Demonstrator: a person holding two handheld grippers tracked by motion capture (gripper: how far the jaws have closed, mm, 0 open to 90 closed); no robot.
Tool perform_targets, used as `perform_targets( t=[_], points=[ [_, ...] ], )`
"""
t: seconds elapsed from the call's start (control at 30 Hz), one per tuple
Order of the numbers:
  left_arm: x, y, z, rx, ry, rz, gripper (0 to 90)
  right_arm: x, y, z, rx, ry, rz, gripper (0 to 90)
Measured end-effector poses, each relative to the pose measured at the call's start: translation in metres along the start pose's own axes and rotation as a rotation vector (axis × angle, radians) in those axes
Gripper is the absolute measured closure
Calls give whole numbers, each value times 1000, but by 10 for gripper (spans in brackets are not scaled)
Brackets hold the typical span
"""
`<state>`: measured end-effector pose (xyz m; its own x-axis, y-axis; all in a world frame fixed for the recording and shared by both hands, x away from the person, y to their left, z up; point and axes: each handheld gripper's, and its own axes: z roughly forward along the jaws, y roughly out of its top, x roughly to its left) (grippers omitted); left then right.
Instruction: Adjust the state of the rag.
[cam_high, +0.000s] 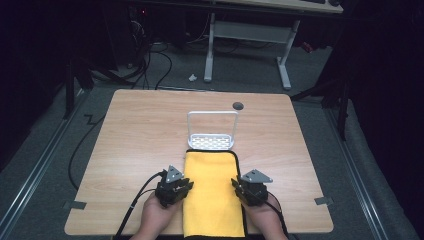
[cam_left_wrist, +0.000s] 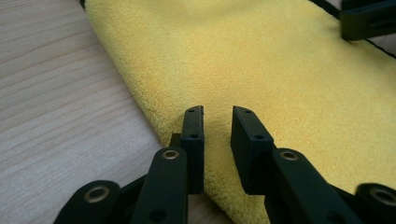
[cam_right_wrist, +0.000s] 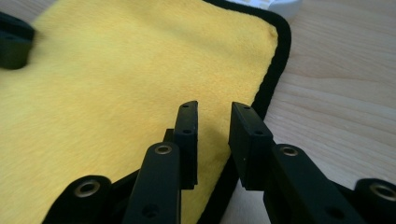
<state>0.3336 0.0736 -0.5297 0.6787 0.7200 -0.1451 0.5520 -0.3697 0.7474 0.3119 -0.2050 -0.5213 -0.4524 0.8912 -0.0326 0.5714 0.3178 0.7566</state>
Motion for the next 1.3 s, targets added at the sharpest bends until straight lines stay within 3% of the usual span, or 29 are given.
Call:
perform_targets(
  t=[0.13, 0.27, 0.43, 0.53, 0.7, 0.77, 0.9, 0.93, 1.03, 1.17, 1.3],
  points=[
    [-1, -7, -9, 14, -16, 25, 749, 6, -1, 8, 27, 0, -24, 734],
    [-6, -16, -20, 25, -38, 39, 748, 16, -6, -1, 38, 21, -54, 730],
    [-11, -28, -32, 24, -79, 21, 731, 27, -20, -16, 24, 49, -89, 723],
    [-5, -25, -33, 8, -83, -12, 687, 29, -23, -17, 17, 46, -91, 718],
    [21, -4, -21, -62, 1, -116, 534, 29, -21, -18, 2, 55, -85, 698],
    [32, 7, -11, -68, 35, -156, 478, 30, -22, -17, 2, 59, -91, 696],
    [43, 23, 10, -31, 44, -211, 414, 28, -22, -18, 2, 65, -88, 697],
    [45, 25, 12, -26, 38, -229, 426, 28, -22, -18, 2, 64, -90, 697],
    [51, 25, 14, -5, 27, -270, 571, 27, -23, -19, 0, 67, -91, 696],
    [53, 20, 14, -8, 20, -251, 759, 26, -23, -17, 3, 77, -79, 693],
    [53, 16, 15, -32, 2, -227, 827, 22, -15, -14, -10, 82, -53, 649]
  ],
)
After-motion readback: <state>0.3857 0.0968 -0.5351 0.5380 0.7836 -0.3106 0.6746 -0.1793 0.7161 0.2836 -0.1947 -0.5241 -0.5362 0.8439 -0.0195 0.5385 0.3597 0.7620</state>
